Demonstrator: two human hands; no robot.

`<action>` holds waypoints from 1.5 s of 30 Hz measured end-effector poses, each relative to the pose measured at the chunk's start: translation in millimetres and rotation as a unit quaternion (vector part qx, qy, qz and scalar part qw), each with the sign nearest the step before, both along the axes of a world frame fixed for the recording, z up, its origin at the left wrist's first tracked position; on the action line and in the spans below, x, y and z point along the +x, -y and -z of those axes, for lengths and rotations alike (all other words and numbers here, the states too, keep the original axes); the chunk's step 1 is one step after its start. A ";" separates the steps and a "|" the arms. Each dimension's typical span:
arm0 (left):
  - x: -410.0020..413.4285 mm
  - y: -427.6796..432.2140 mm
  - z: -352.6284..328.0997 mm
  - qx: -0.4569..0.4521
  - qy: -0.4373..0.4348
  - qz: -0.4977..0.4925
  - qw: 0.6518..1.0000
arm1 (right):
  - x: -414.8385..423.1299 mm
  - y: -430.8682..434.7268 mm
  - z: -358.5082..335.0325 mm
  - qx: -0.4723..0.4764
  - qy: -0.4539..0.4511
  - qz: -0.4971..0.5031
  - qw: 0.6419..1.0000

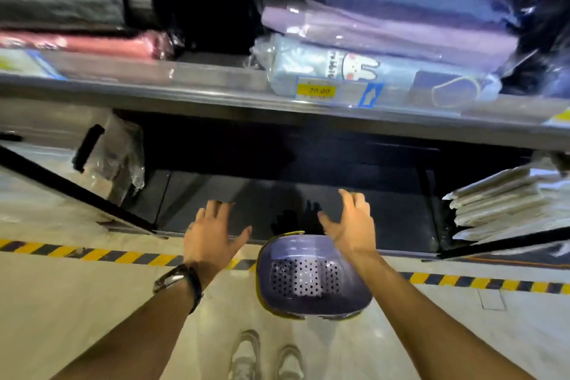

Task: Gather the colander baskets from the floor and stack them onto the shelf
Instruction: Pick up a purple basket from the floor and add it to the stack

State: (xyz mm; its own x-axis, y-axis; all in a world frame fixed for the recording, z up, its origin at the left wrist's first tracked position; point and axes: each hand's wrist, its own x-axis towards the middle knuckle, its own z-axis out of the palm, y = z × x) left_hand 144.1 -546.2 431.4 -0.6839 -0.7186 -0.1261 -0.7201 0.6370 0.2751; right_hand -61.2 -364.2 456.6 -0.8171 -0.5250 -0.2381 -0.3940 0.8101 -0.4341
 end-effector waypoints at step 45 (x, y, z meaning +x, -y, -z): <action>650.4 -109.0 -355.0 -0.178 0.100 -0.506 0.838 | 578.0 169.1 -325.9 -0.088 -0.171 -0.646 0.738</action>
